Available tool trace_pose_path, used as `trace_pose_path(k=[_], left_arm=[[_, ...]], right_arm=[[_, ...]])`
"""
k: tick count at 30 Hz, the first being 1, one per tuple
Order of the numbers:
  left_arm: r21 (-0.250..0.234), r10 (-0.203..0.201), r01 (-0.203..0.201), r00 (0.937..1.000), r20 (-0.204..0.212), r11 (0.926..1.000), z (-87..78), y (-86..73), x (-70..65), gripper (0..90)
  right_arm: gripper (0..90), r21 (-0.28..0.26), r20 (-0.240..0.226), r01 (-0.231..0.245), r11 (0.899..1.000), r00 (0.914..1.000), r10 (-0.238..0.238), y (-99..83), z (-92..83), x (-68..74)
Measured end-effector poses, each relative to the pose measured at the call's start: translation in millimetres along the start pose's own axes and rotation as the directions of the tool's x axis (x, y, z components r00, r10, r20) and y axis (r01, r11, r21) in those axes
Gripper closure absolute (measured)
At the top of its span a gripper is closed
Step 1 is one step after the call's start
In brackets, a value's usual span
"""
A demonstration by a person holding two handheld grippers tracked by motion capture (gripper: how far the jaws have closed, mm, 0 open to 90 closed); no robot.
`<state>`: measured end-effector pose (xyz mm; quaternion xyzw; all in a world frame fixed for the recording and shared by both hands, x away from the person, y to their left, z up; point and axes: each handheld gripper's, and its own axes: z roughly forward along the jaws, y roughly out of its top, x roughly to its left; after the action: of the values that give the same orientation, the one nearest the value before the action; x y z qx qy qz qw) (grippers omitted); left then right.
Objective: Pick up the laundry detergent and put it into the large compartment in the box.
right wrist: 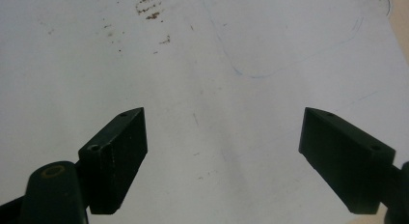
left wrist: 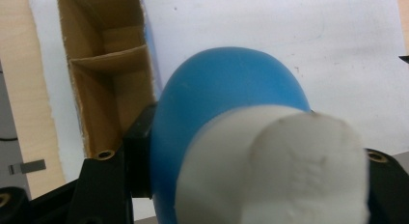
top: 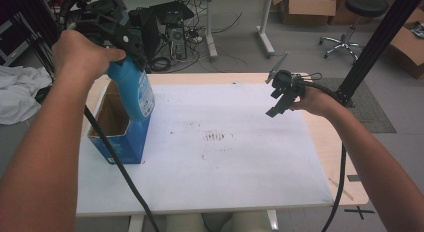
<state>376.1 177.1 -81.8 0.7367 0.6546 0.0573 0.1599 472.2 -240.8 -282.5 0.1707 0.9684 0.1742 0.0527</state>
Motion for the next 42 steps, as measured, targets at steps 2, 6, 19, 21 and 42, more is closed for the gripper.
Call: trace_pose_path(k=[2,6,19,21,42], left_arm=[[-0.004,-0.009,0.009,0.9999,-0.005,1.0,-0.9,0.2,5.2,38.0],[-0.016,-0.017,0.017,0.9995,-0.026,0.9997,-2.0,0.6,12.3,38.0],[-0.047,-0.059,0.056,0.9962,-0.065,0.9974,0.3,2.4,40.3,38.0],[-0.057,-0.062,0.058,0.9955,-0.072,0.9967,2.4,2.3,45.0,38.0],[-0.069,-0.066,0.06,0.9934,-0.094,0.9959,56.8,-7.9,78.1,38.0]], right_arm=[[17.2,0.001,-0.002,0.0,1.0,1.0,0.0,0.1,0.6,-0.4],[17.1,0.003,-0.001,-0.003,1.0,1.0,0.003,-0.6,0.3,-1.4],[17.1,0.006,0.001,-0.014,1.0,0.9999,0.014,-3.7,0.3,-4.7],[17.1,0.011,-0.001,-0.018,1.0,0.9998,0.018,-3.5,0.9,-4.6],[17.1,0.032,0.003,-0.04,0.999,0.9992,0.04,-5.3,3.3,-6.2]])
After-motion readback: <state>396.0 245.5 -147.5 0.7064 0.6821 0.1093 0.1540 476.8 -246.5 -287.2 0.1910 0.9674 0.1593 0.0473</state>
